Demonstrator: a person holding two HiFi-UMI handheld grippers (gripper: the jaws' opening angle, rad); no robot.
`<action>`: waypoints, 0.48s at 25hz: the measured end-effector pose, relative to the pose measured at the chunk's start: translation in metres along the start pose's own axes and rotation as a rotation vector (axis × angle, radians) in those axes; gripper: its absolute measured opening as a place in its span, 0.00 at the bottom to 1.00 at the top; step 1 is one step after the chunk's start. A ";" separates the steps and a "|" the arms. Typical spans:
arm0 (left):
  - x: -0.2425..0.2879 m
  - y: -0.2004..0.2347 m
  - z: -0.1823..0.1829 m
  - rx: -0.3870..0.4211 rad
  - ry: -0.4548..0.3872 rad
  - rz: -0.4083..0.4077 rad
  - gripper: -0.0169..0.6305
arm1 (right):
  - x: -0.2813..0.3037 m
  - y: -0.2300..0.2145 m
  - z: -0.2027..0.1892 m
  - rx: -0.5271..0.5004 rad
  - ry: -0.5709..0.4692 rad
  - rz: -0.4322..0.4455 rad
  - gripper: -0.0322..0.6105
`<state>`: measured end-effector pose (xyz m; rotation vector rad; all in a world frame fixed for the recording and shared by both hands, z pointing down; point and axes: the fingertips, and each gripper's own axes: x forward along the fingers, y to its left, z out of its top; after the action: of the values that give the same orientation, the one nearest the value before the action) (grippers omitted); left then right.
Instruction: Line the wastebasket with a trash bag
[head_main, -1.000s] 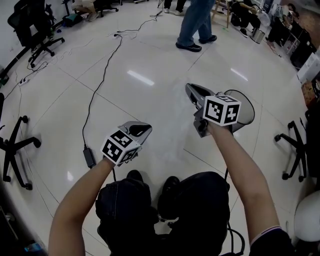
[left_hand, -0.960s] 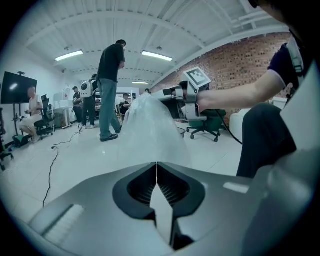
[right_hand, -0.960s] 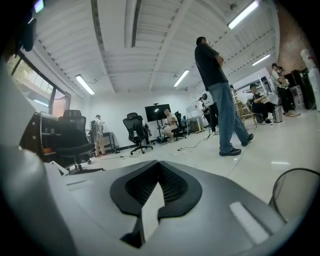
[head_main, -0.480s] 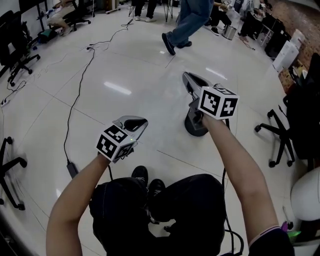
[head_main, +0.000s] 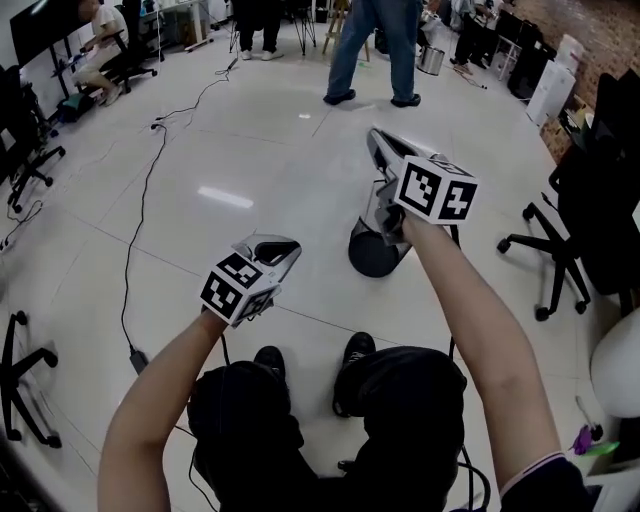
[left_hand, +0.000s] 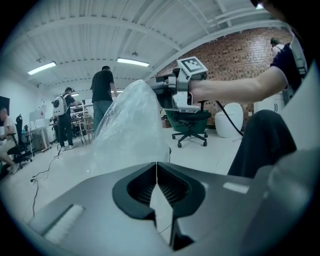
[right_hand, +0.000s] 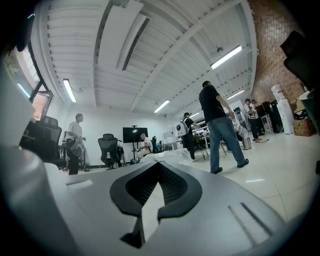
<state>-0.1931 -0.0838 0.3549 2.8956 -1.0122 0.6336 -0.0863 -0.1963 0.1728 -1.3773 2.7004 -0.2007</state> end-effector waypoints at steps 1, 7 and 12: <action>0.007 -0.003 0.002 0.002 0.007 -0.003 0.05 | -0.002 -0.005 0.006 0.002 -0.012 -0.004 0.05; 0.047 -0.022 0.016 -0.011 -0.013 -0.005 0.12 | -0.014 -0.037 0.031 -0.002 -0.057 -0.038 0.05; 0.082 -0.027 0.009 -0.028 0.014 0.021 0.29 | -0.018 -0.060 0.040 0.003 -0.074 -0.084 0.05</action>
<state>-0.1156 -0.1130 0.3810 2.8568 -1.0429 0.6341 -0.0221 -0.2192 0.1439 -1.4688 2.5844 -0.1573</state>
